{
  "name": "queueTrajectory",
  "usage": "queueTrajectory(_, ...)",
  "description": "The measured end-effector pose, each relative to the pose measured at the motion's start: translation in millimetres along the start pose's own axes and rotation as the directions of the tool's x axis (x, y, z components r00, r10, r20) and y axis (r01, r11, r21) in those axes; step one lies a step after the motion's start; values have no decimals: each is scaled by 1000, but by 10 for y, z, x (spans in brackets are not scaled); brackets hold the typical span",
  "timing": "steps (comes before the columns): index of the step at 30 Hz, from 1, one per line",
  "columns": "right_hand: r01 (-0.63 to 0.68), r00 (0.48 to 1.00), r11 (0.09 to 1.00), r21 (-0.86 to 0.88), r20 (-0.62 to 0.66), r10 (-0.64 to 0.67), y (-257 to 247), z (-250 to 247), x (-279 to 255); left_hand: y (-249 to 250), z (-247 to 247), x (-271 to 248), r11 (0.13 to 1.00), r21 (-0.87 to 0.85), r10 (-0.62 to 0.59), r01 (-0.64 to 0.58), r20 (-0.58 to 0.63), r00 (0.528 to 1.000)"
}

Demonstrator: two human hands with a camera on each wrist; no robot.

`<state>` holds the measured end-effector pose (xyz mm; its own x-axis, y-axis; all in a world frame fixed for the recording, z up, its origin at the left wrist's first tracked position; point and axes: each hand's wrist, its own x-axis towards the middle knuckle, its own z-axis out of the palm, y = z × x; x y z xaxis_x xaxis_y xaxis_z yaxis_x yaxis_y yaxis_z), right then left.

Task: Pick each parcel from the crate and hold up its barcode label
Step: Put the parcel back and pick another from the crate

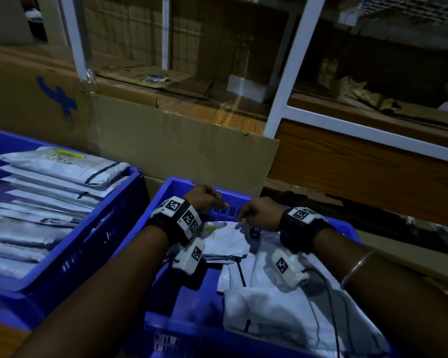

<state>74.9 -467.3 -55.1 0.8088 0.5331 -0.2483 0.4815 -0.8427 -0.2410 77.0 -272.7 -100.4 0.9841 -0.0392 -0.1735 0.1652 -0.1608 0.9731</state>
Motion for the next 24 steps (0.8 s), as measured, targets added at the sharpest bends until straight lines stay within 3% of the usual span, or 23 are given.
queueTrajectory(4,-7,998,999,50,66,4,150,-52,-301,50,165,-146,999,-26,36,-33,117,992)
queueTrajectory(8,-18,981,999,48,192,9,260,-90,-601,65,274,-176,995,89,23,-36,136,990)
queueTrajectory(14,-45,961,999,-12,272,47,270,5,-929,28,368,-209,985,173,-23,-21,249,968)
queueTrajectory(24,-115,915,990,-76,379,135,87,178,-1102,56,391,-275,975,219,-81,25,247,966)
